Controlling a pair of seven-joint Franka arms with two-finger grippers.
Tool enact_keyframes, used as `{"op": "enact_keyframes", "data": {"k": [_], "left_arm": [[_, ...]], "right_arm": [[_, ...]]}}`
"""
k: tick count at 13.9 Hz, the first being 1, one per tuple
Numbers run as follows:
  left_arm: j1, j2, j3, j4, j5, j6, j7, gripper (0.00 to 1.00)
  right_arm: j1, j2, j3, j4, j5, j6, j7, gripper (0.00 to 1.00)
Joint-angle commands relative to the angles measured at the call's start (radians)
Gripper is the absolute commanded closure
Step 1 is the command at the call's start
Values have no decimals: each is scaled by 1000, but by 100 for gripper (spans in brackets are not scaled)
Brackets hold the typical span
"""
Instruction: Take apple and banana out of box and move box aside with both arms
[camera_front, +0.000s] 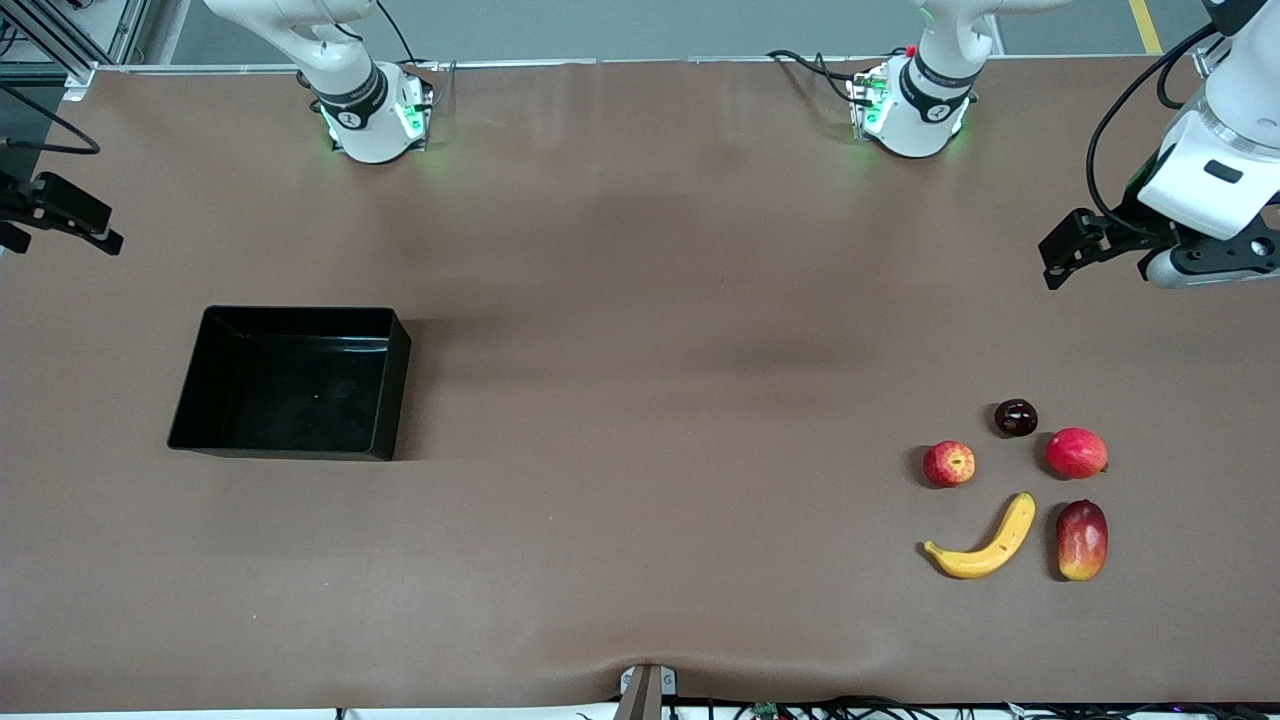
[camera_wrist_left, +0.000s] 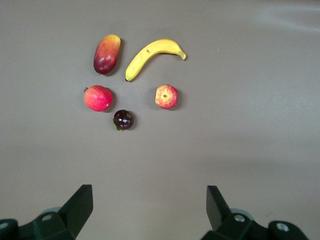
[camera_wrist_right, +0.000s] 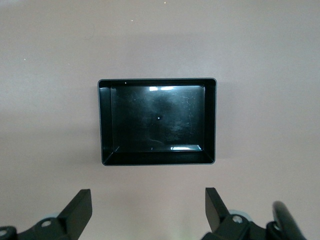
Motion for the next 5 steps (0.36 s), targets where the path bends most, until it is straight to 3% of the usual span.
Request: {"op": "enact_keyframes", "data": {"k": [1,5], "left_arm": [[0,4,0,13,-5,-15,13,0],[5,4,0,16,-5,-15,16,0]], "right_arm": [[-7,16,7,22,-4,-9,14,0],[-5,16,7,22,-4,-11,14,0]]}}
